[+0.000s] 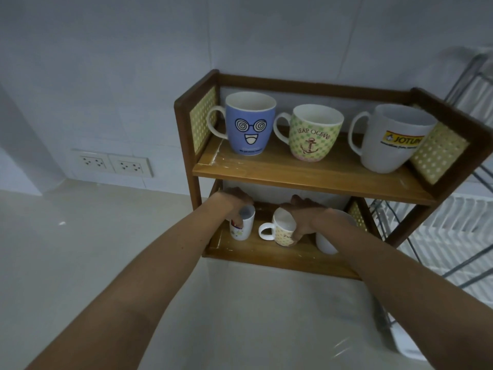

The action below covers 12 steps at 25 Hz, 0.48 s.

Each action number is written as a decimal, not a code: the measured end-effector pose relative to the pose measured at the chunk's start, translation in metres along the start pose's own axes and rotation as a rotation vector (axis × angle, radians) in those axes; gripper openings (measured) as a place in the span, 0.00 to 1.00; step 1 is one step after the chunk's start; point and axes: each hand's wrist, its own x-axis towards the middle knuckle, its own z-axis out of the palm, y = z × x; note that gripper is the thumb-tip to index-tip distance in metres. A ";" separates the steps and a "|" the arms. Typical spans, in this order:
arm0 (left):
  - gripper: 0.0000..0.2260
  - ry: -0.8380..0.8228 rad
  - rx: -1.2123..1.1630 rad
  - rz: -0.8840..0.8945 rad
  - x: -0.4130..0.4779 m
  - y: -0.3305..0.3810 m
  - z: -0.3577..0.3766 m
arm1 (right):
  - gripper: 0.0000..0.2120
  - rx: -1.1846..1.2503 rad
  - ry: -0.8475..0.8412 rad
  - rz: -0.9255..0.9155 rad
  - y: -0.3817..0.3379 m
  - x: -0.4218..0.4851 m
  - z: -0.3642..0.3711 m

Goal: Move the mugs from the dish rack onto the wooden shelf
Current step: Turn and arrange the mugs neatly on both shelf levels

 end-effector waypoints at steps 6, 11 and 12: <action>0.28 0.125 0.032 -0.087 0.001 0.003 0.011 | 0.44 0.030 0.019 0.051 -0.009 -0.001 0.001; 0.27 0.098 0.022 -0.139 0.000 0.004 0.011 | 0.51 -0.037 -0.034 0.016 -0.004 -0.009 -0.003; 0.28 0.087 0.057 -0.153 0.000 0.005 0.011 | 0.52 -0.020 -0.042 0.053 0.003 -0.013 -0.006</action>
